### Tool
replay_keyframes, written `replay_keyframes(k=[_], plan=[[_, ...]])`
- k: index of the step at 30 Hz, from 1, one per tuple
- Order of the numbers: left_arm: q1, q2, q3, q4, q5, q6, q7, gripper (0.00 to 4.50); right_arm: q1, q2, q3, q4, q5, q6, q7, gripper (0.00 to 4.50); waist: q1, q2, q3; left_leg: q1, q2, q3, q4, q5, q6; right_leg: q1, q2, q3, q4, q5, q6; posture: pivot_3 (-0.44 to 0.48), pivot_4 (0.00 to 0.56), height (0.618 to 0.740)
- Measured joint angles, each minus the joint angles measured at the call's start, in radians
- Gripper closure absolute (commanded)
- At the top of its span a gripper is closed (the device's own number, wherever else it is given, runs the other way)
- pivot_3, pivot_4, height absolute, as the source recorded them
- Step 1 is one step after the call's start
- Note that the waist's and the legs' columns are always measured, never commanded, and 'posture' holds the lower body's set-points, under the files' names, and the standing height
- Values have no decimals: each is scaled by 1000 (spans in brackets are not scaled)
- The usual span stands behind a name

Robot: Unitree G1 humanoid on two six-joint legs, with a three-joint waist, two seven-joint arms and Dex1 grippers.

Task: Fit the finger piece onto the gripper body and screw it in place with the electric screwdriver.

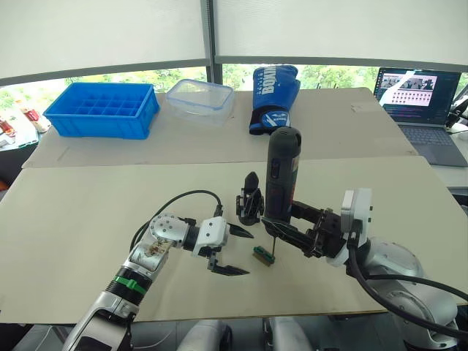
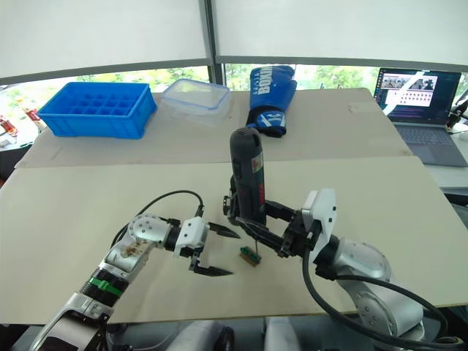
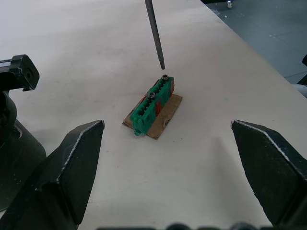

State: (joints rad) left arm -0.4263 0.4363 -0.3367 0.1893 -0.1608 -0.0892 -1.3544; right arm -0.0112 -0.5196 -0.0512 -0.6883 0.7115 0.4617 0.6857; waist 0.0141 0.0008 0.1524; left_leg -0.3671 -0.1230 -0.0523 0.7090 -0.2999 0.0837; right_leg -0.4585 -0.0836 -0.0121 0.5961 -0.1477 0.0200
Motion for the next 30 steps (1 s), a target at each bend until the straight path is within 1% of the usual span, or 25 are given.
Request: replay_keyframes(k=[30], plan=[[0, -1, 0, 0, 0, 0, 8, 0, 9, 16, 3, 14, -22, 0, 11, 2588, 0, 0, 0, 0, 0, 0, 0, 0, 0, 0, 0, 0, 0, 0, 0, 0, 150, 740]])
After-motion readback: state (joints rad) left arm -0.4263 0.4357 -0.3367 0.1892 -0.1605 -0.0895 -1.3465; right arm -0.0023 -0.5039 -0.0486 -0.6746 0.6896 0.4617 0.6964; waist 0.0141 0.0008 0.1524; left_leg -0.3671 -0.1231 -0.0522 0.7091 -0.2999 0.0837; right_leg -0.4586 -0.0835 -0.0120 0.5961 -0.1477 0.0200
